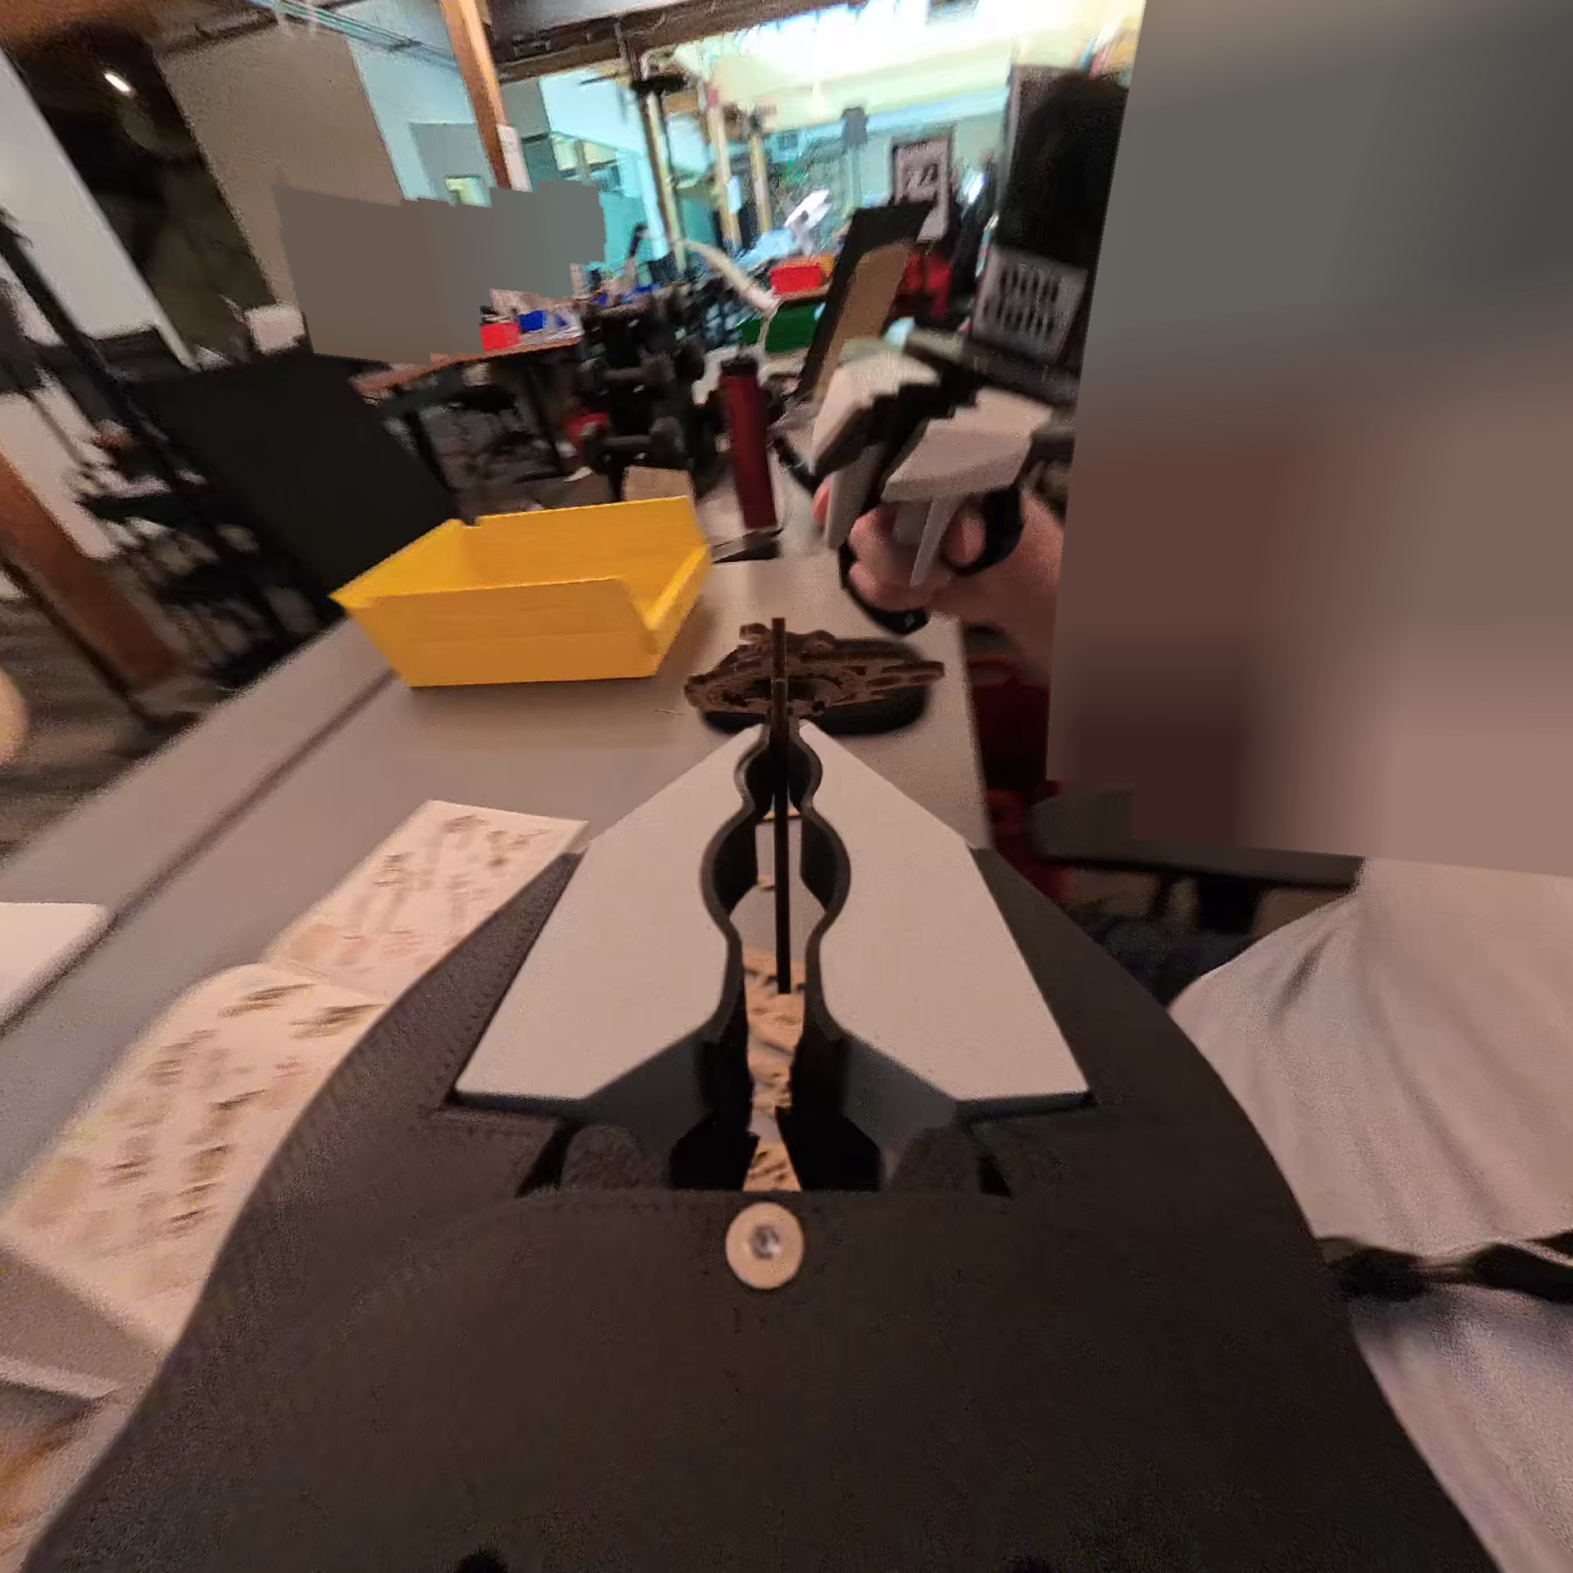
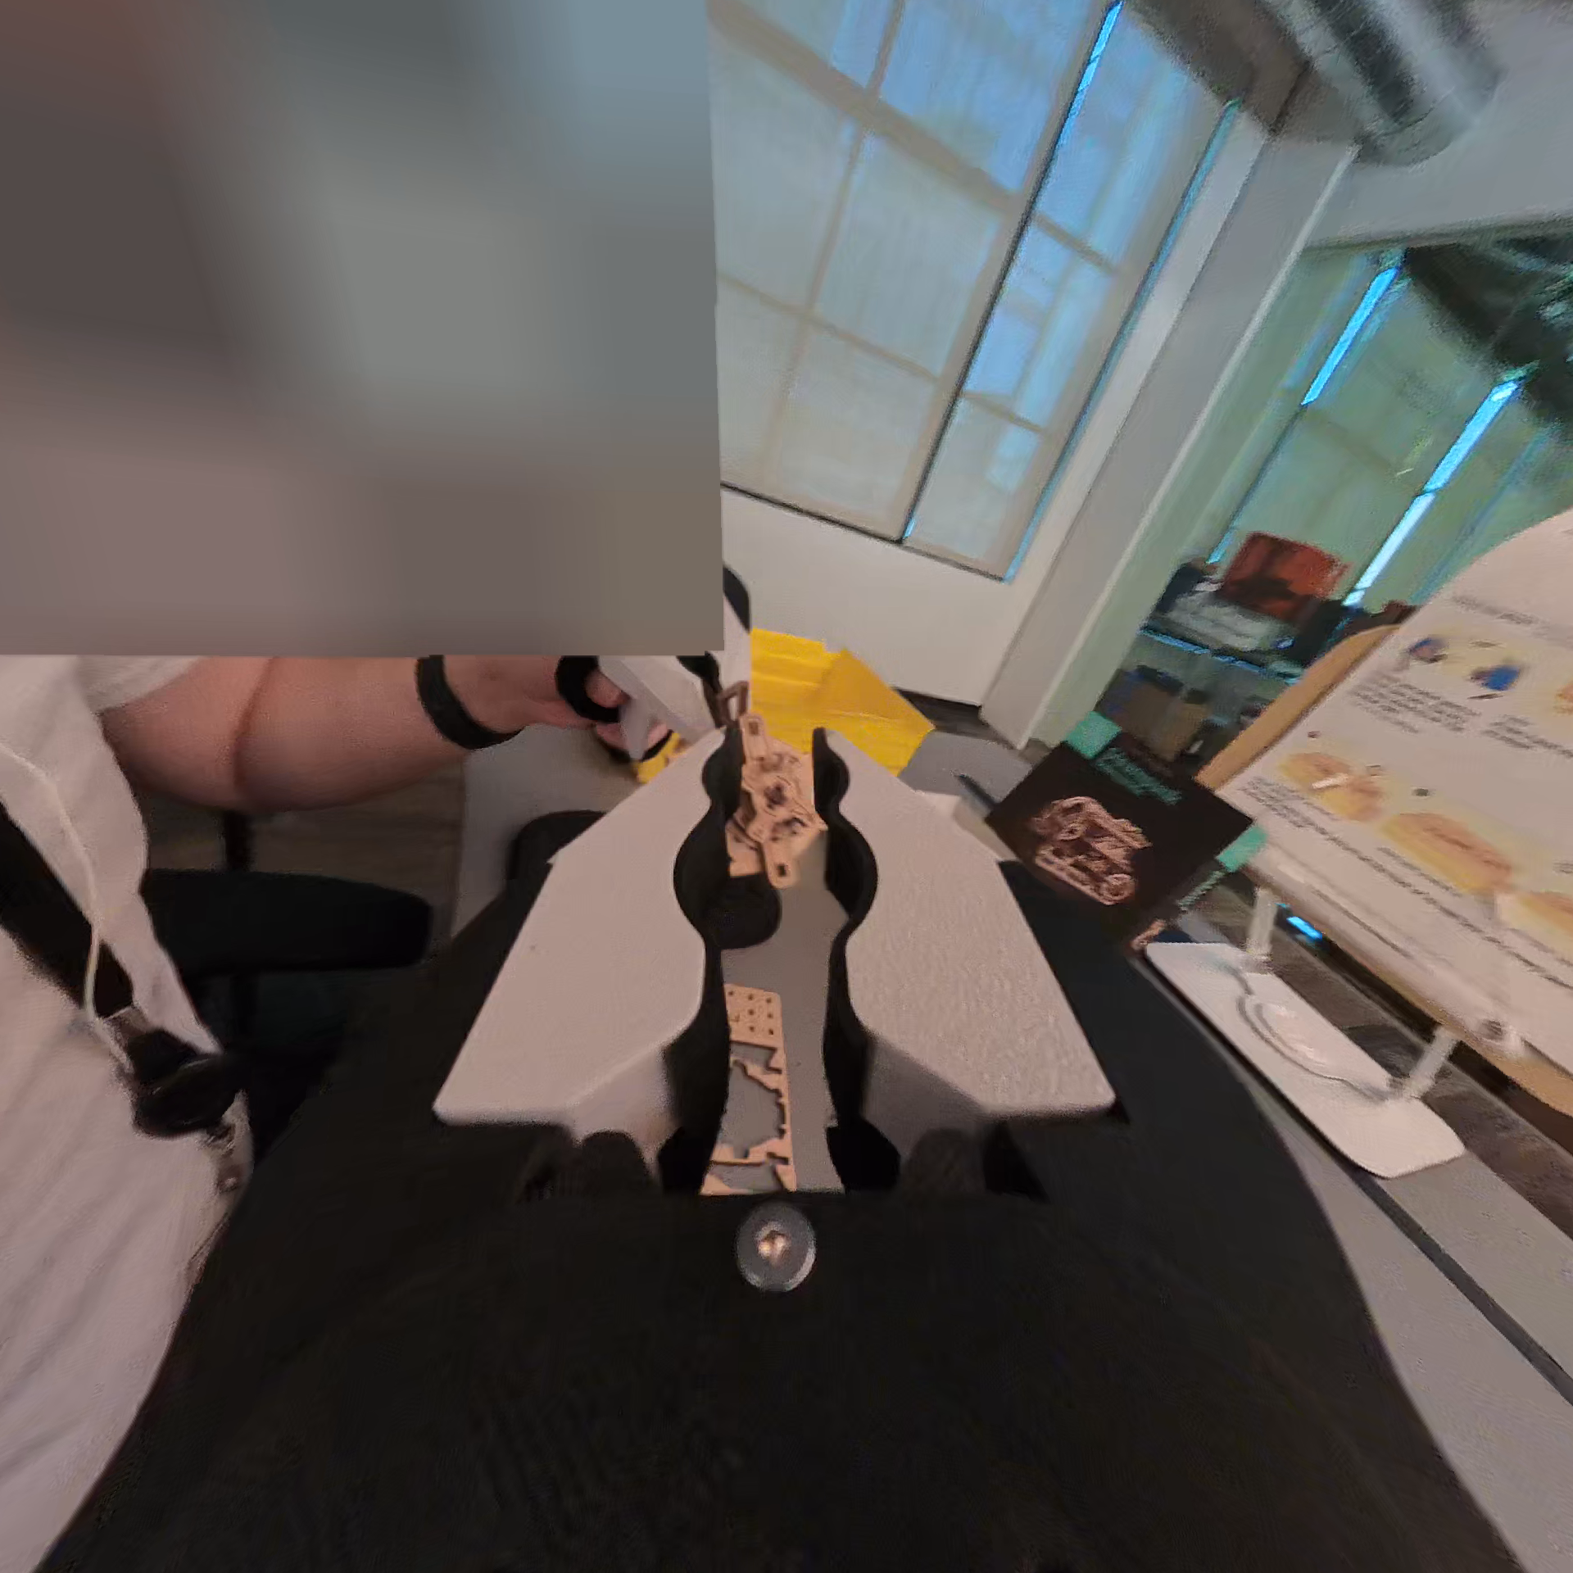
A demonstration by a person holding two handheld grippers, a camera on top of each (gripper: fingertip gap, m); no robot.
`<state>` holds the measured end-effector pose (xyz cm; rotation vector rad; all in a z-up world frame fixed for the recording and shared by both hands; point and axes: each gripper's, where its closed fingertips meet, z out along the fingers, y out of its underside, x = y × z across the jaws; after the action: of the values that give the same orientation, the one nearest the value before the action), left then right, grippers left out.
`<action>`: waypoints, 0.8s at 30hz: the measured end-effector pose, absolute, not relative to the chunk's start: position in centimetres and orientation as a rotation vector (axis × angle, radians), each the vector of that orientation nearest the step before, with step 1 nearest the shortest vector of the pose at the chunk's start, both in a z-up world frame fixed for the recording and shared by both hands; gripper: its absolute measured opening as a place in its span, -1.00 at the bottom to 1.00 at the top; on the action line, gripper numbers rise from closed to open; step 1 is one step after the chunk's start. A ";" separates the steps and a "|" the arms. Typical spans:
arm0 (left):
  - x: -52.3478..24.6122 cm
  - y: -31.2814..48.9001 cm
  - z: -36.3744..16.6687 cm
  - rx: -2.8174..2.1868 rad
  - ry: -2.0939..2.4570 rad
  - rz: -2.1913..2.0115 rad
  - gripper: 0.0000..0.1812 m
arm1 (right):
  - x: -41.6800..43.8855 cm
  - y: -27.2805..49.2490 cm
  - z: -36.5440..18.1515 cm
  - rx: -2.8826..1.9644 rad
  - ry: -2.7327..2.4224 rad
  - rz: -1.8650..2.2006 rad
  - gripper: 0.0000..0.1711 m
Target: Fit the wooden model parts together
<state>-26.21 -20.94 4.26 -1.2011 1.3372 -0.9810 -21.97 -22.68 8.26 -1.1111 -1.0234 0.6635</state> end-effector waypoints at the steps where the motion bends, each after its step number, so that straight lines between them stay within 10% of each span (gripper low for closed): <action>1: -26.1 -20.9 4.1 -1.176 1.372 -0.866 -1.00 | -22.7 -22.6 7.9 -1.127 -1.063 0.653 -0.83; 24: -25.2 -23.1 2.5 -0.912 1.613 -0.229 -1.00 | -25.5 -23.5 3.6 -1.179 -1.453 0.498 -0.92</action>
<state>-25.22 -23.09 2.49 -0.9125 1.6129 -0.2291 -25.49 -23.48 3.60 -1.1785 -1.4526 0.4979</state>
